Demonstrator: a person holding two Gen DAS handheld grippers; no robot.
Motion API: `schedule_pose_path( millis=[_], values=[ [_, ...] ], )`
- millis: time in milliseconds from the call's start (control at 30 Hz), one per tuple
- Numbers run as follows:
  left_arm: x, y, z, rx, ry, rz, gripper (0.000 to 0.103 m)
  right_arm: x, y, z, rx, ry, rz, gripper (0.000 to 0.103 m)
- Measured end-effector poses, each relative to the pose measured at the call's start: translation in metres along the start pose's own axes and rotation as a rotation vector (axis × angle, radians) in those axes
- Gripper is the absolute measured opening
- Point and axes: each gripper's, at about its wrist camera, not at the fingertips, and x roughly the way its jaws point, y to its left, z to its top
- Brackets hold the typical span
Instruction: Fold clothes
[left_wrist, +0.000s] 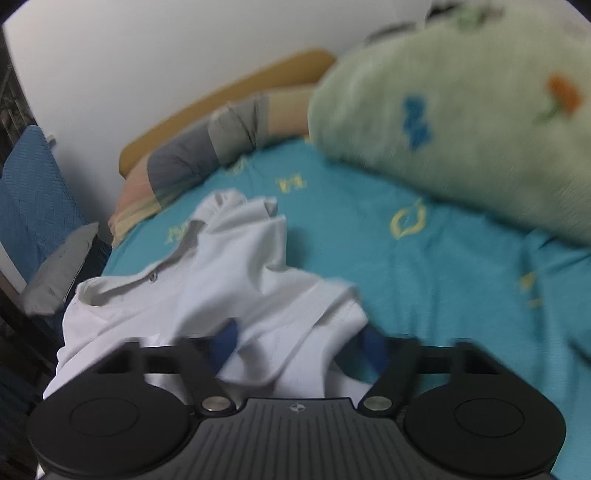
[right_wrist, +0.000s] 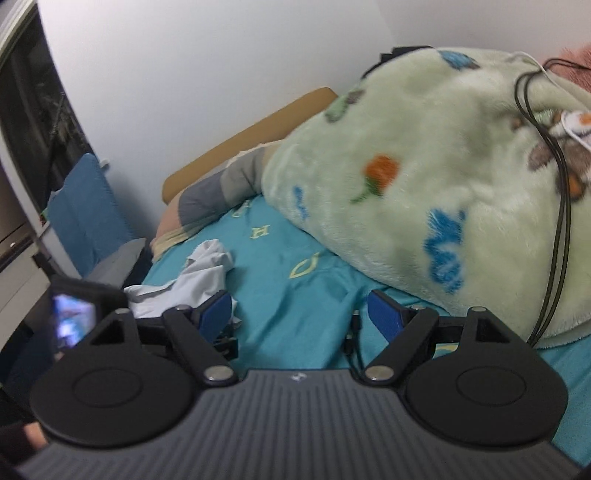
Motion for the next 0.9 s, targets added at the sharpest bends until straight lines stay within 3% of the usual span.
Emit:
schedule_pose_path(
  millis=[67, 100, 233, 333, 400, 500, 600, 633, 700, 767, 900],
  values=[
    [0.002, 0.019, 0.006, -0.099, 0.001, -0.054, 0.010, 0.005, -0.001, -0.002, 0.002, 0.013, -0.002, 0.082],
    [-0.001, 0.032, 0.008, -0.169, -0.013, -0.094, 0.004, 0.008, -0.001, -0.003, 0.004, 0.020, -0.002, 0.082],
    [-0.023, 0.125, 0.010, -0.583, -0.126, -0.342, 0.003, 0.011, 0.004, -0.007, -0.006, 0.031, 0.002, 0.082],
    [-0.032, 0.203, 0.005, -0.840, -0.211, -0.348, 0.003, 0.012, 0.010, -0.010, -0.028, 0.037, -0.001, 0.082],
    [-0.022, 0.249, -0.003, -0.980, -0.224, -0.295, 0.003, 0.014, 0.013, -0.013, -0.040, 0.045, 0.001, 0.082],
    [0.011, 0.288, -0.015, -1.009, -0.176, -0.095, 0.003, 0.017, 0.020, -0.017, -0.074, 0.054, -0.001, 0.082],
    [0.053, 0.298, -0.035, -0.973, -0.017, 0.037, 0.010, 0.023, 0.027, -0.023, -0.115, 0.072, 0.005, 0.082],
    [0.057, 0.298, -0.042, -0.987, 0.011, 0.035, 0.014, 0.025, 0.029, -0.025, -0.126, 0.078, 0.012, 0.082],
    [0.066, 0.299, -0.056, -1.012, 0.066, 0.030, 0.037, 0.029, 0.032, -0.028, -0.138, 0.091, 0.024, 0.082],
    [0.047, 0.295, -0.061, -0.990, 0.073, 0.008, 0.050, 0.034, 0.033, -0.032, -0.135, 0.107, 0.047, 0.082],
    [-0.018, 0.277, -0.067, -0.920, 0.097, -0.030, 0.059, 0.034, 0.045, -0.039, -0.179, 0.131, 0.100, 0.082]
  ],
)
